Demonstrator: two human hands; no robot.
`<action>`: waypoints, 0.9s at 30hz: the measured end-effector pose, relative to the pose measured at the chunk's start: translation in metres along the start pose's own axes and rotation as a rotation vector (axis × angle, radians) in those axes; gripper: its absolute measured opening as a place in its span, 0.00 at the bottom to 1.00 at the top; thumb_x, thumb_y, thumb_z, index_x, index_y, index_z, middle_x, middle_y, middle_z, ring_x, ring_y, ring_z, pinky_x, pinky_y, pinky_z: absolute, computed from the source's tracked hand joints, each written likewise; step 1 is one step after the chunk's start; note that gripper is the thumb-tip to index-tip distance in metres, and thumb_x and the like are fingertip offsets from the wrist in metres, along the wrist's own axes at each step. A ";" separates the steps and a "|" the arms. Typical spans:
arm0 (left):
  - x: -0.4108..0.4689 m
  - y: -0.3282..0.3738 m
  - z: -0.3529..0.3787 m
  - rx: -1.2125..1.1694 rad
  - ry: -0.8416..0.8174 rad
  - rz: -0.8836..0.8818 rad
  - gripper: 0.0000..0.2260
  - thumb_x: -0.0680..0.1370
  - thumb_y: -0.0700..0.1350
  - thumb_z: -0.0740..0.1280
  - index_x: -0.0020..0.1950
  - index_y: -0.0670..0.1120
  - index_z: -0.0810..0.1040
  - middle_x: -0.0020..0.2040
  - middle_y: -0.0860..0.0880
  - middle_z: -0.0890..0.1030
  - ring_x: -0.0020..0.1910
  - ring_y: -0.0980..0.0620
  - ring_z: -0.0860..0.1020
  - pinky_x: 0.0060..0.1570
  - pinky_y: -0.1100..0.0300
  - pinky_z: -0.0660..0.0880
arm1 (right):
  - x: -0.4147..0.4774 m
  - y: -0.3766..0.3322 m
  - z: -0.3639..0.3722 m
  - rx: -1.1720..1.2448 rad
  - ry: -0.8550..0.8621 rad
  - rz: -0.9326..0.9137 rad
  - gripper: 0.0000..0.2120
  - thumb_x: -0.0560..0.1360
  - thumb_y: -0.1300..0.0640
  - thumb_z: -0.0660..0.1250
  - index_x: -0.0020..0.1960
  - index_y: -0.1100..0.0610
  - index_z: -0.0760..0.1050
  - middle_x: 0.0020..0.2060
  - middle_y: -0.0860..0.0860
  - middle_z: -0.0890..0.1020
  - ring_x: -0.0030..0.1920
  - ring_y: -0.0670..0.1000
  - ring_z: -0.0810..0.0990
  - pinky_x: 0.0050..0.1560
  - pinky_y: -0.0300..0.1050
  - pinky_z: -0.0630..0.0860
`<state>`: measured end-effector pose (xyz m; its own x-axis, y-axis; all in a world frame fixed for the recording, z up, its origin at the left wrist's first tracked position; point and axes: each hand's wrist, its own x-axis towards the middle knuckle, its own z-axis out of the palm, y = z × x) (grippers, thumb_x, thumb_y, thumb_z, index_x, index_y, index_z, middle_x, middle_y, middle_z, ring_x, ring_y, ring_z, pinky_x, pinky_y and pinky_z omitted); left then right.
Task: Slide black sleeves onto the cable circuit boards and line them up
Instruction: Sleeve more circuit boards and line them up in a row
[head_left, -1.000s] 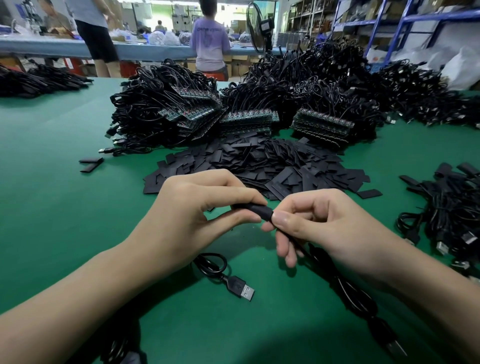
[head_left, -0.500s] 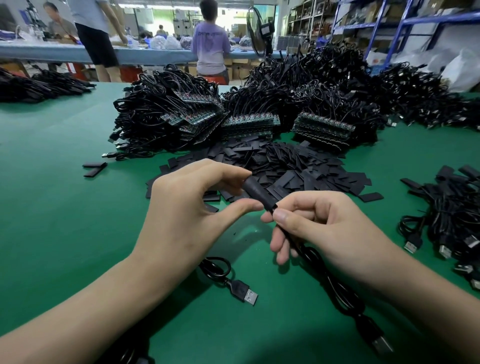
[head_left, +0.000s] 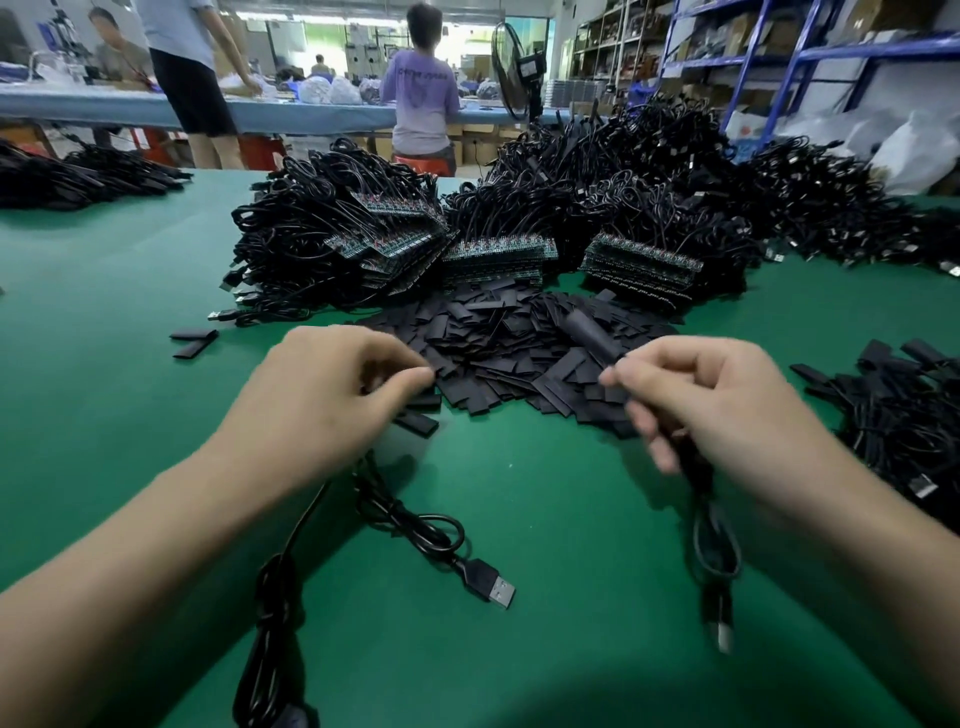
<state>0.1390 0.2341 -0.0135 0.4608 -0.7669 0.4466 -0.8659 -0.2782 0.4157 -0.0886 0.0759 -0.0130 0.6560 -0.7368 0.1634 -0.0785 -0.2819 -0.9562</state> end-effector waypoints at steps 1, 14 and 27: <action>0.002 -0.008 -0.005 0.066 -0.025 -0.059 0.09 0.78 0.57 0.69 0.50 0.55 0.87 0.40 0.56 0.84 0.41 0.54 0.82 0.47 0.51 0.81 | 0.006 -0.002 -0.012 -0.108 0.051 -0.010 0.08 0.79 0.56 0.70 0.44 0.57 0.84 0.26 0.51 0.78 0.22 0.48 0.70 0.23 0.36 0.67; 0.010 -0.027 -0.028 0.369 -0.463 -0.233 0.16 0.74 0.67 0.69 0.48 0.55 0.82 0.46 0.55 0.83 0.47 0.52 0.81 0.53 0.53 0.80 | 0.058 0.033 -0.119 -1.482 0.226 0.172 0.20 0.73 0.47 0.77 0.62 0.53 0.81 0.58 0.58 0.80 0.59 0.62 0.79 0.58 0.58 0.79; 0.007 -0.023 -0.021 0.100 -0.555 -0.141 0.10 0.72 0.59 0.75 0.50 0.59 0.82 0.45 0.59 0.82 0.46 0.62 0.80 0.46 0.67 0.74 | 0.036 -0.005 -0.061 -1.298 -0.124 0.018 0.12 0.77 0.45 0.71 0.59 0.43 0.80 0.58 0.45 0.84 0.59 0.50 0.81 0.61 0.52 0.78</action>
<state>0.1660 0.2472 -0.0032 0.4250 -0.8995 -0.1012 -0.8304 -0.4320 0.3518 -0.1104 0.0132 0.0124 0.7063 -0.7051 0.0629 -0.7057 -0.7083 -0.0162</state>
